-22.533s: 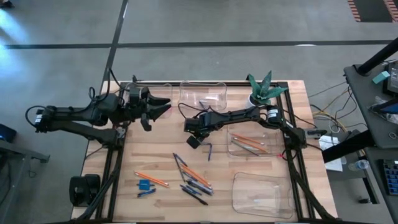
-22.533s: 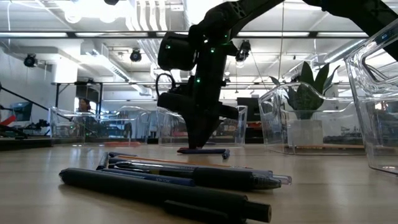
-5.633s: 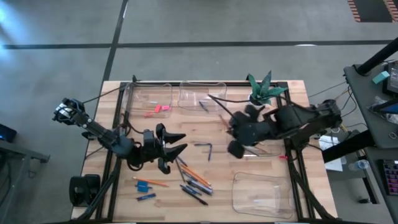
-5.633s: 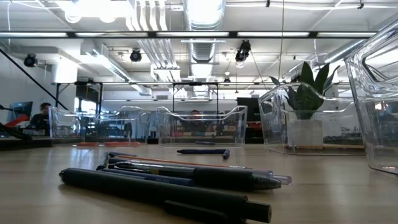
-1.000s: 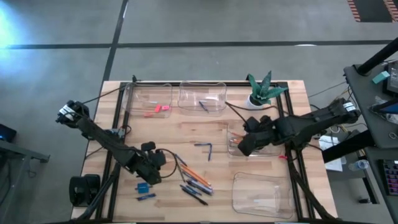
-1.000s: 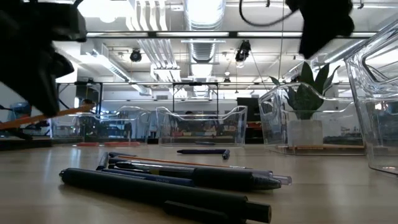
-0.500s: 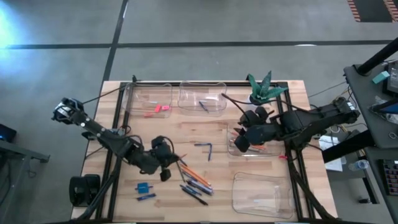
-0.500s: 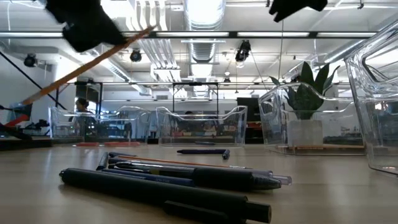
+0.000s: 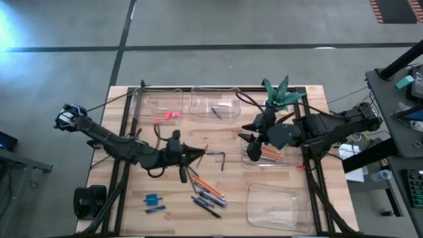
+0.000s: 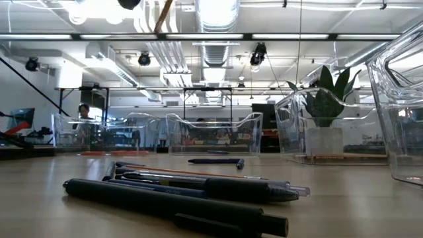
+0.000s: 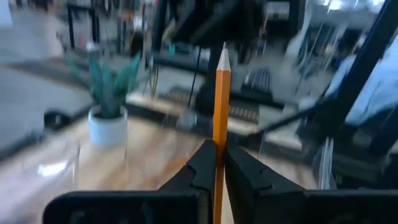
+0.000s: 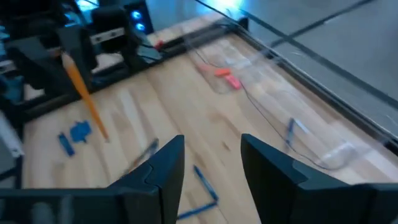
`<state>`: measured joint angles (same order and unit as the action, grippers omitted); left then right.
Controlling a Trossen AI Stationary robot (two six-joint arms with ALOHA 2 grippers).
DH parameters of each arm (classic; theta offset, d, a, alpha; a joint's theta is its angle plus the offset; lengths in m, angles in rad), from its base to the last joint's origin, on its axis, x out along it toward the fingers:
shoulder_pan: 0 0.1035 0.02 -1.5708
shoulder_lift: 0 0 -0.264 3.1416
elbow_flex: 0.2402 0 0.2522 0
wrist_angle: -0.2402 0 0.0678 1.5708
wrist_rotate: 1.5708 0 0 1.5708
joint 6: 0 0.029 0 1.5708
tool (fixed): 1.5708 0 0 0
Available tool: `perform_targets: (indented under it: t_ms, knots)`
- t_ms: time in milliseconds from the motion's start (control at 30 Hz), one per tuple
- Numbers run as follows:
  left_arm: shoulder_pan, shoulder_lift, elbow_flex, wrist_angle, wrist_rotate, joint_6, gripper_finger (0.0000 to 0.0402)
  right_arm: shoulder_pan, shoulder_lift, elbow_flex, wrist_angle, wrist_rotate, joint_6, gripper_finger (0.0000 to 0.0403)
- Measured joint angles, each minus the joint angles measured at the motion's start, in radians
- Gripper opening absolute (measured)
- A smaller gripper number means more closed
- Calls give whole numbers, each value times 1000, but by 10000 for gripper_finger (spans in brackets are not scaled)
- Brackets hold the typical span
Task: Sort crayons/erasers/pens/pencils in bins
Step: Put the orange pencil into the middle transparent bin
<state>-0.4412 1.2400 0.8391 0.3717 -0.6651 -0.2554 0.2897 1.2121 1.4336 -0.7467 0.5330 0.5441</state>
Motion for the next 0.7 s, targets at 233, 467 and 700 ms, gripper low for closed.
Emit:
perform_targets:
  t_ms: [233,467,700]
  knots:
    - [5,1,0,205,-53,153,8,0,0,1,116,-159,-35,193]
    - [5,1,0,330,-49,166,8,0,0,1,213,-175,-86,220]
    - [5,1,0,399,1,164,8,0,23,-4,285,-177,-73,221]
